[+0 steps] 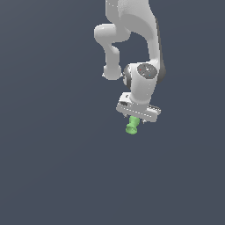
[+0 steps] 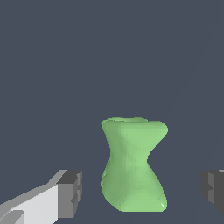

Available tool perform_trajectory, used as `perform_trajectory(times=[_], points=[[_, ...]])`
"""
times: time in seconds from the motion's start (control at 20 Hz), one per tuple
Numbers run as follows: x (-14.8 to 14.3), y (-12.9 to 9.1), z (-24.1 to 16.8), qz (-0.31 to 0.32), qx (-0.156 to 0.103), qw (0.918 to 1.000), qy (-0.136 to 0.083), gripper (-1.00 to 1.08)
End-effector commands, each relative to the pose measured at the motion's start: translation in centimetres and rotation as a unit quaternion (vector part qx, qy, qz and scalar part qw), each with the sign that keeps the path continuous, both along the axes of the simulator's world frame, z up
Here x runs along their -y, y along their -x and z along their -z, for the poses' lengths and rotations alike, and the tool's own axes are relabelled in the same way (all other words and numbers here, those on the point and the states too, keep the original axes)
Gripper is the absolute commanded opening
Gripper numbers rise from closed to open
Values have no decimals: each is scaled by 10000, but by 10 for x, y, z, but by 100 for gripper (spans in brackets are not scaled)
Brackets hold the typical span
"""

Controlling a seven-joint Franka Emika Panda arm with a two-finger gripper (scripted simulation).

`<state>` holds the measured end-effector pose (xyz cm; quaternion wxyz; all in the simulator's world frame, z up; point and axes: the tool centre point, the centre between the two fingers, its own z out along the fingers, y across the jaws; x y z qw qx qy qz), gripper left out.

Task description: Pick up the object and move it to a goal position.

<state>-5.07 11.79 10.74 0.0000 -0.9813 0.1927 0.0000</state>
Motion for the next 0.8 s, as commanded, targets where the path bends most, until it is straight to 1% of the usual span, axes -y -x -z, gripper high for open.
perform_trajectory(times=[0.0,0.3,0.75], points=[[-2,1,1,38,0,10000,0,100],[-1,1,6,23,-1,10000,0,100],[-2,2,44,37,0,10000,1,100]])
